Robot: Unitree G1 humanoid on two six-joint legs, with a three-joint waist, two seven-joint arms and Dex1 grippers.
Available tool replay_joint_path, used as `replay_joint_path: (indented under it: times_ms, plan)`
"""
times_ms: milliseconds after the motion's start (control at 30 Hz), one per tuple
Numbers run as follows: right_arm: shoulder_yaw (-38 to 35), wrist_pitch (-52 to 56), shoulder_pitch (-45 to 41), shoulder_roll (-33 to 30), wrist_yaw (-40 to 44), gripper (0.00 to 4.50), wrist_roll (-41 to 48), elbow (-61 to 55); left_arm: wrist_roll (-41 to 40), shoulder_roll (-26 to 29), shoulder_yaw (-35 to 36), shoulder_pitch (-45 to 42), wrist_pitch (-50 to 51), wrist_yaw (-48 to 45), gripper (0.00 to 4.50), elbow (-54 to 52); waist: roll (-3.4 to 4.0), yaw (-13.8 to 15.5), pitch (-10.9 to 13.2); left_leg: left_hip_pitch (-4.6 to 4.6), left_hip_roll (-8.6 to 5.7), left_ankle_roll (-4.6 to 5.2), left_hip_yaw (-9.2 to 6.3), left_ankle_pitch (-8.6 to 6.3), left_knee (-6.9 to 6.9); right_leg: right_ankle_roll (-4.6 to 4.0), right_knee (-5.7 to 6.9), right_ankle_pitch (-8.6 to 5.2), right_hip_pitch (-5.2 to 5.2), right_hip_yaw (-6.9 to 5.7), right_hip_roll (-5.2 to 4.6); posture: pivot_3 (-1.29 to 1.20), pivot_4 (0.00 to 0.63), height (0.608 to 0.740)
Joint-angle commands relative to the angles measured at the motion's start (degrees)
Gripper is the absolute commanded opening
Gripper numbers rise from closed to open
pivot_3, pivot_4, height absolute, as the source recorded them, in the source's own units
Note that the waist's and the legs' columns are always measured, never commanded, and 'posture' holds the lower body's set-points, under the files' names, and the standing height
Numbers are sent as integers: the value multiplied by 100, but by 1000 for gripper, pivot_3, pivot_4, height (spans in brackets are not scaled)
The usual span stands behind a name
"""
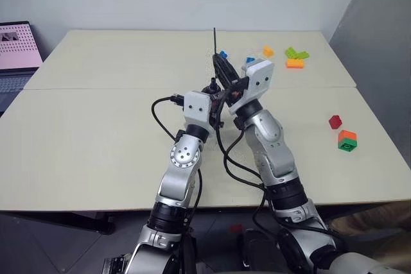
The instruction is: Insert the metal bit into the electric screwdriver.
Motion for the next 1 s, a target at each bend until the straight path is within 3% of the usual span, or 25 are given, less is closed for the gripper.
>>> replay_joint_path:
  times_ms: [33, 1000]
  plan:
    - [-19, -129, -89, 74, -4, 0, 28, -154, 21, -21, 0, 0, 92, 1, 1633, -55, 0, 0, 0, 0, 0, 0, 0, 0, 0, 0, 0, 0, 0, 0, 0, 0, 150, 740]
    - [78, -97, -120, 70, 231, 0, -6, -97, 17, 1, -12, 11, 150, -82, 1633, -59, 0, 0, 0, 0, 0, 0, 0, 0, 0, -2, -1, -2, 0, 0, 0, 0, 150, 740]
